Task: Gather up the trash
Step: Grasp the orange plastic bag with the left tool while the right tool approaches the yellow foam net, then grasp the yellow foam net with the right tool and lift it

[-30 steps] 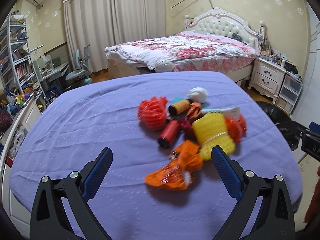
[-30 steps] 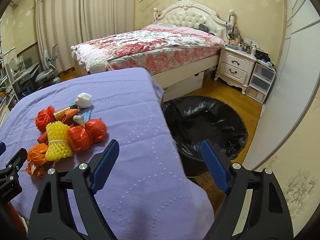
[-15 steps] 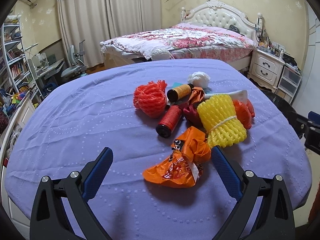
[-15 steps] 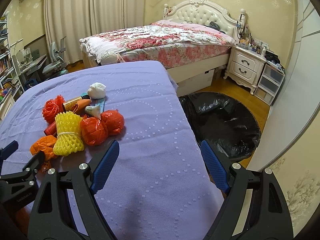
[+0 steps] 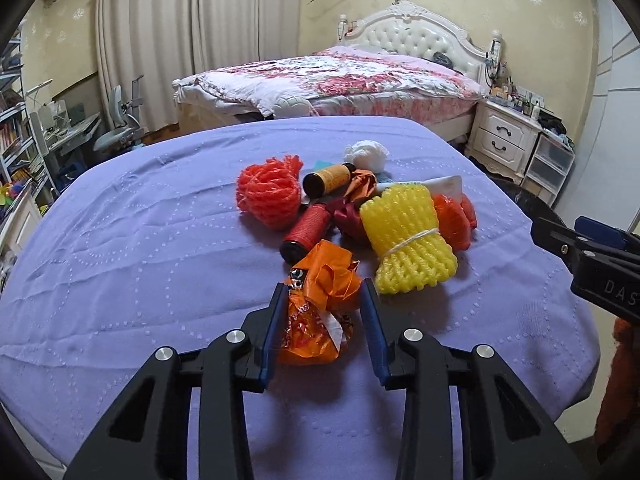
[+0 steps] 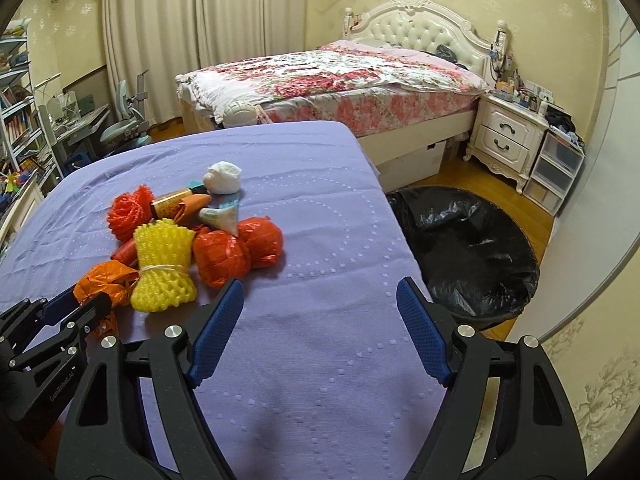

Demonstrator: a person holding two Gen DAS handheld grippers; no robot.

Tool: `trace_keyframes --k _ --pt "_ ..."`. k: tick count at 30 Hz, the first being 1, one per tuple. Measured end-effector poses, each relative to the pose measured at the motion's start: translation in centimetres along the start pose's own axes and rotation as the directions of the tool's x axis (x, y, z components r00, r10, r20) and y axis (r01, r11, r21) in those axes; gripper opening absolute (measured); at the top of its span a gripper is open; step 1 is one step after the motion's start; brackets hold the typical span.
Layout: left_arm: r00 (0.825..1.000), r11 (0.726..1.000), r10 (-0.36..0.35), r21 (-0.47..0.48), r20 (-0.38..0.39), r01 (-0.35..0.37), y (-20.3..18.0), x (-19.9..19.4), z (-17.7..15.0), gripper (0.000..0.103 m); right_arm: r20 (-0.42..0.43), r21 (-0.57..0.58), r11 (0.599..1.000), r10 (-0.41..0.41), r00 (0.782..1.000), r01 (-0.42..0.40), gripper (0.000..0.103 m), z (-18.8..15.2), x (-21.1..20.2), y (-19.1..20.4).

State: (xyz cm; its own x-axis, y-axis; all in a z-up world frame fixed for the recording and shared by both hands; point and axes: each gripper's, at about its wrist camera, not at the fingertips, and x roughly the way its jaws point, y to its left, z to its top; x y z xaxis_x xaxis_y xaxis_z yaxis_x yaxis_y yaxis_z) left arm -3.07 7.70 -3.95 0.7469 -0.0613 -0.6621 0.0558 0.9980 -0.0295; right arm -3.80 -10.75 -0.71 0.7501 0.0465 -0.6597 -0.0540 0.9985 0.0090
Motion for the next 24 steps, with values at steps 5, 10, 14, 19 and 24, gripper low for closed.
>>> trace_keyframes --k 5,10,14,19,24 --pt "0.999 0.999 0.038 -0.030 0.038 -0.036 1.8 -1.4 0.3 0.037 0.001 -0.027 0.998 0.057 0.998 -0.057 0.074 0.4 -0.3 2.0" --pt "0.990 0.992 0.117 -0.064 0.073 -0.113 4.5 -2.6 0.6 0.037 -0.023 -0.065 0.989 0.135 0.991 -0.136 0.061 0.8 0.2 4.9" --pt "0.982 0.981 0.173 -0.098 0.079 -0.165 6.8 -3.1 0.5 0.037 -0.059 -0.076 0.976 0.202 0.978 -0.206 0.048 0.8 0.8 6.5" --pt "0.976 0.973 0.203 -0.126 0.075 -0.193 8.8 -3.0 0.5 0.037 -0.109 -0.091 0.964 0.240 0.965 -0.250 0.043 0.7 2.0 8.5" --pt "0.978 0.969 0.204 -0.151 0.052 -0.194 9.9 -2.4 0.2 0.037 -0.125 -0.118 0.964 0.222 0.967 -0.237 0.043 0.6 2.7 9.7"
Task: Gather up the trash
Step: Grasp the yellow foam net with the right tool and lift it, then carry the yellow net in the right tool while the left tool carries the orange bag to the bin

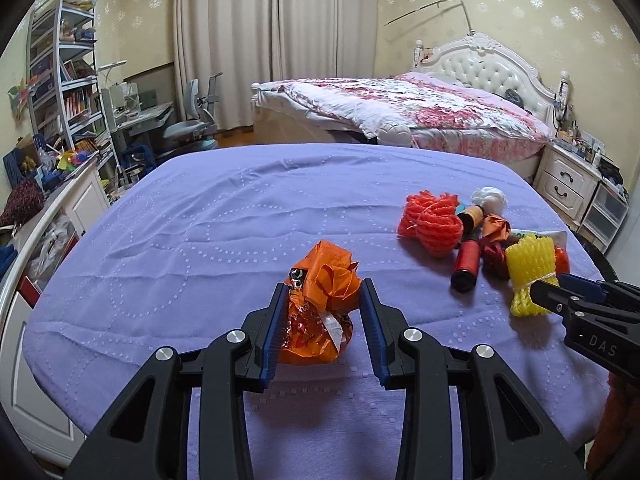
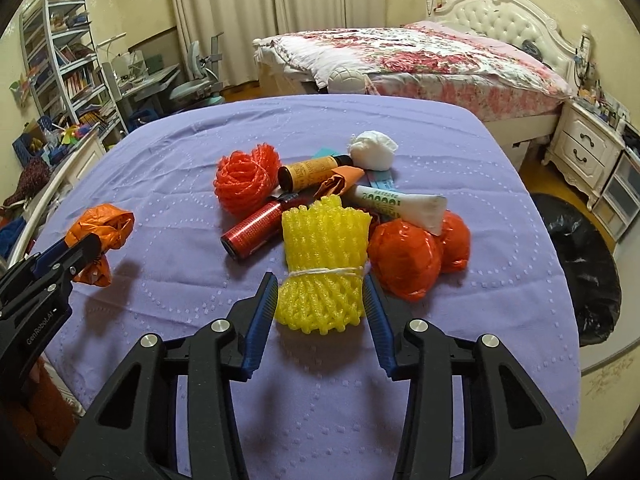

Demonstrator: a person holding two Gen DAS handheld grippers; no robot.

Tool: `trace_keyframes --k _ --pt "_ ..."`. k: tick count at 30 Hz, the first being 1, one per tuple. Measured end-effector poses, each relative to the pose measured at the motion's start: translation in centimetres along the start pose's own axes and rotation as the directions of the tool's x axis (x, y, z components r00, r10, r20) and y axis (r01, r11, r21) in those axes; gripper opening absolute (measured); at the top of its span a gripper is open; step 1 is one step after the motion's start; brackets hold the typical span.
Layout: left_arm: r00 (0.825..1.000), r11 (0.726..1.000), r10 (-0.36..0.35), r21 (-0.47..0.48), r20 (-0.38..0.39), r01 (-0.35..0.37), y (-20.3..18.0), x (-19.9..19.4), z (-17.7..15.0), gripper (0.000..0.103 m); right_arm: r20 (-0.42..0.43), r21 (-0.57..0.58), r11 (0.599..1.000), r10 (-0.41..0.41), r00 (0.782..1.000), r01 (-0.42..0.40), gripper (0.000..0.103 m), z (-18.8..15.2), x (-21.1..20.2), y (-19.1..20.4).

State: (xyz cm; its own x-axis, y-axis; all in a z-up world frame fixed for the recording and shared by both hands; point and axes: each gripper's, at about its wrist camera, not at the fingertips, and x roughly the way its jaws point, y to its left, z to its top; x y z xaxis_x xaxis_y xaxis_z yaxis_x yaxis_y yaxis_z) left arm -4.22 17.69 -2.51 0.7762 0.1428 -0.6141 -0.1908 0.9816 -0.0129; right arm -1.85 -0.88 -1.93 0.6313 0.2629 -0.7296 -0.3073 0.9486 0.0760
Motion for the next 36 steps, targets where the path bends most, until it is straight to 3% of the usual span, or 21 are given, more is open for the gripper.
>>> trace_keyframes --k 5,12,20,27,36 --pt "1.000 1.000 -0.012 -0.003 -0.009 0.012 0.0 0.5 -0.1 0.037 -0.002 -0.021 0.999 -0.036 0.999 0.036 0.043 0.1 1.0 0.4" --pt "1.000 1.000 -0.022 0.003 -0.009 0.022 -0.4 0.2 0.0 0.037 0.017 -0.046 0.999 -0.026 1.000 0.027 0.030 0.0 0.5 0.7" --pt "0.999 0.999 -0.032 0.012 0.014 0.031 -1.2 -0.7 0.7 0.037 0.084 -0.044 0.999 -0.006 0.996 0.010 0.030 0.4 -2.5 0.6" --pt "0.996 0.998 -0.065 0.024 0.052 0.064 -2.9 -1.6 2.0 0.037 0.157 0.012 0.999 -0.039 0.987 0.038 0.030 1.4 -5.7 -2.6" --pt "0.988 0.988 -0.141 0.072 0.068 0.136 -7.3 -1.5 3.5 0.037 0.176 0.109 0.989 -0.115 0.978 0.096 0.030 1.7 -6.5 -7.7"
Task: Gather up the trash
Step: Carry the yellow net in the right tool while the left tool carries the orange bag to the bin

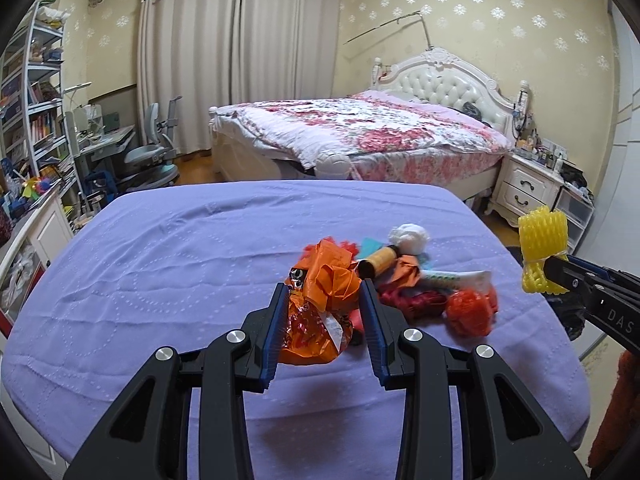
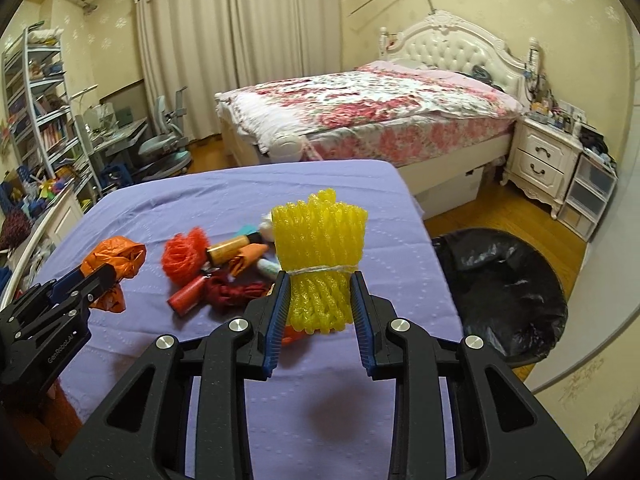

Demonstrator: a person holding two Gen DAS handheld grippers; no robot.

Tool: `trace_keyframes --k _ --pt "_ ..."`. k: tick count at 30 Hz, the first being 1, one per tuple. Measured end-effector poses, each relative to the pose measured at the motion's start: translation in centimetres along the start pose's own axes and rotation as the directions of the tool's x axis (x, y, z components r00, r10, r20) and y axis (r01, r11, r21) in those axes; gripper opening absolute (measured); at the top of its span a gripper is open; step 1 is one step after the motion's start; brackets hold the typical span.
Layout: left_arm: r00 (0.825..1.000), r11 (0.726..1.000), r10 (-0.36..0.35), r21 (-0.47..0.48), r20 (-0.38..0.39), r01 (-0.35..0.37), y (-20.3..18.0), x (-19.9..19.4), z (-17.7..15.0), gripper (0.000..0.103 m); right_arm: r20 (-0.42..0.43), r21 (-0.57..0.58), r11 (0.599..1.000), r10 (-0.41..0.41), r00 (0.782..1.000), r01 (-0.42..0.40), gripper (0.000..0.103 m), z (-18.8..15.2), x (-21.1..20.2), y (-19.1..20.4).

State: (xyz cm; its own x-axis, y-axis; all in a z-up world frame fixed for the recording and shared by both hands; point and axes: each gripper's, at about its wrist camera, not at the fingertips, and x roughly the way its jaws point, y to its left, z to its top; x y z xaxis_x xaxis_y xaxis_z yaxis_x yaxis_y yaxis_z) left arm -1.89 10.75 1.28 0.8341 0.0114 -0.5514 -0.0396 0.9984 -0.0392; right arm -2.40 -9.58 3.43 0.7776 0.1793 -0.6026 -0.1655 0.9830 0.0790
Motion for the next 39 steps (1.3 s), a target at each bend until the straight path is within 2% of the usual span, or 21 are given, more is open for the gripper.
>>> trace_keyframes --k 11,24,31,39 --pt "0.995 0.992 -0.098 0.084 0.001 0.098 -6.8 2.4 1.7 0.037 0.006 0.092 0.985 -0.147 0.989 0.146 0.030 -0.2 1.0 -7.2" --pt "0.971 0.953 -0.239 0.185 -0.018 0.238 -17.9 6.8 3.9 0.037 -0.030 0.228 0.936 -0.268 0.963 0.267 0.030 -0.5 3.7 -15.8" --pt "0.964 0.937 -0.259 0.229 -0.055 0.265 -22.9 10.2 4.4 0.037 -0.060 0.282 0.910 -0.300 0.952 0.304 0.030 -0.9 5.4 -19.2" --pt "0.964 0.924 -0.242 0.275 -0.114 0.264 -26.7 14.0 4.1 0.037 -0.098 0.325 0.883 -0.324 0.941 0.338 0.031 -0.9 7.2 -21.9"
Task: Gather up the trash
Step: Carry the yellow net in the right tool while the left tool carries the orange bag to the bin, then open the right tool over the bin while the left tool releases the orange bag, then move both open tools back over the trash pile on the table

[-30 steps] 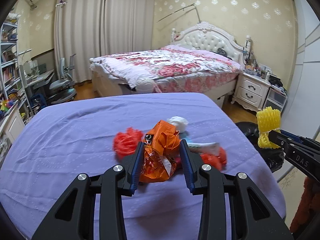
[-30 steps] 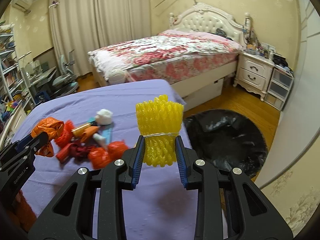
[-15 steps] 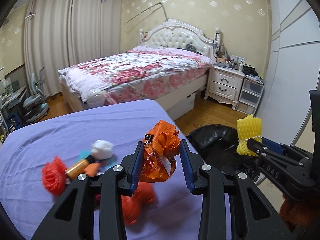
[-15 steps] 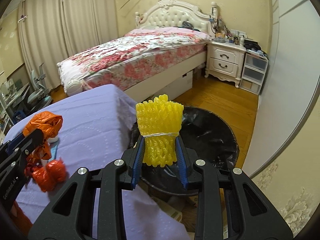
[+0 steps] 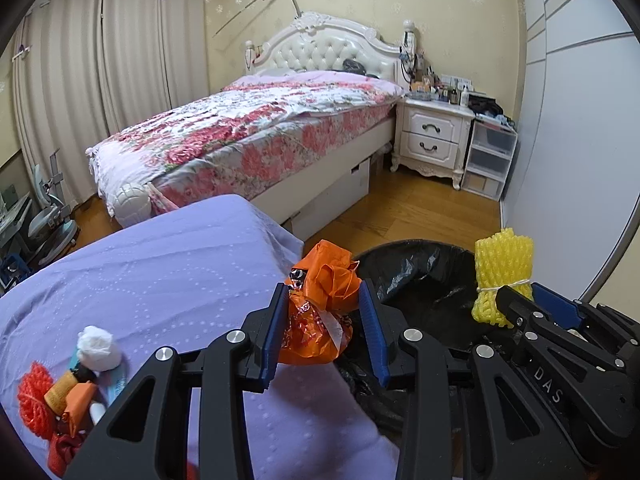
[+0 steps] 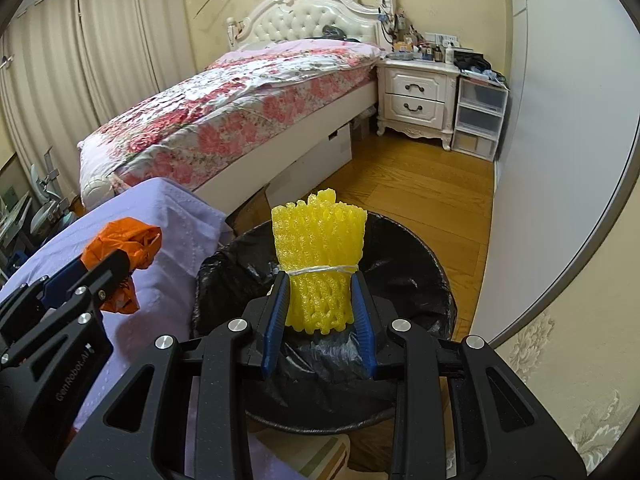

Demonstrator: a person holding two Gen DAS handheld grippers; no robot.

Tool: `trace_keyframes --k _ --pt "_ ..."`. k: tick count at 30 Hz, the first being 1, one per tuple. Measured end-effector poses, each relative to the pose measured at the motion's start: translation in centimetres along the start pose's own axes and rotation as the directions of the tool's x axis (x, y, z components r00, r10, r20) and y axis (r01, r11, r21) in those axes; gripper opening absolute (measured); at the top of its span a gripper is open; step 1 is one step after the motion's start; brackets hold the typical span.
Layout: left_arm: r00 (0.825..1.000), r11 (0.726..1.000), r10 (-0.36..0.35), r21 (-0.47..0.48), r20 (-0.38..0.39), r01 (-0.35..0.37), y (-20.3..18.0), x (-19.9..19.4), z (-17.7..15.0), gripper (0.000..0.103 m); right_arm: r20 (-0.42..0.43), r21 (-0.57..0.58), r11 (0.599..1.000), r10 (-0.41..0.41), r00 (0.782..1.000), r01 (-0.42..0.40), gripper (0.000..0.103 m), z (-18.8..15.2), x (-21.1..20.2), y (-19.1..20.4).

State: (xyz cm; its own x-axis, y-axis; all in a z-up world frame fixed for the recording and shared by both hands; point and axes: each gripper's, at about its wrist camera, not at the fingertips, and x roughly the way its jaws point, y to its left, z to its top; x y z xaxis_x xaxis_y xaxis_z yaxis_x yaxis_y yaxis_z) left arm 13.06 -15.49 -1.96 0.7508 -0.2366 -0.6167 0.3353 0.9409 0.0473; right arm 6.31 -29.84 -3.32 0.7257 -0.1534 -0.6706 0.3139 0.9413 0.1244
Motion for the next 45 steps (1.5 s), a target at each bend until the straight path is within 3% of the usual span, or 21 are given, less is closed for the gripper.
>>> trace_keyframes --k 12,16,20,28,45 --pt "0.997 0.999 0.006 0.033 -0.074 -0.003 -1.4 3.6 0.6 0.037 -0.036 0.028 0.999 -0.025 0.999 0.026 0.031 0.6 2.6 -1.6" --pt "0.997 1.000 0.003 0.024 -0.077 -0.001 -1.2 3.8 0.8 0.037 -0.036 0.032 0.999 -0.033 0.999 0.034 0.037 0.8 2.9 -1.7" --pt "0.997 1.000 0.003 0.017 -0.080 -0.002 -1.2 3.9 0.8 0.053 -0.031 0.039 0.998 -0.043 0.999 0.044 0.047 0.7 2.9 -1.9" --pt "0.998 1.000 0.009 -0.004 -0.068 -0.009 -0.7 3.4 0.7 0.071 -0.029 0.031 0.998 -0.057 0.998 0.058 0.048 0.7 2.5 -1.7" --pt "0.998 0.996 0.054 -0.074 -0.046 -0.057 4.0 -1.4 -0.1 0.077 0.007 0.013 0.999 -0.036 0.999 0.036 0.057 0.0 -1.4 -0.7"
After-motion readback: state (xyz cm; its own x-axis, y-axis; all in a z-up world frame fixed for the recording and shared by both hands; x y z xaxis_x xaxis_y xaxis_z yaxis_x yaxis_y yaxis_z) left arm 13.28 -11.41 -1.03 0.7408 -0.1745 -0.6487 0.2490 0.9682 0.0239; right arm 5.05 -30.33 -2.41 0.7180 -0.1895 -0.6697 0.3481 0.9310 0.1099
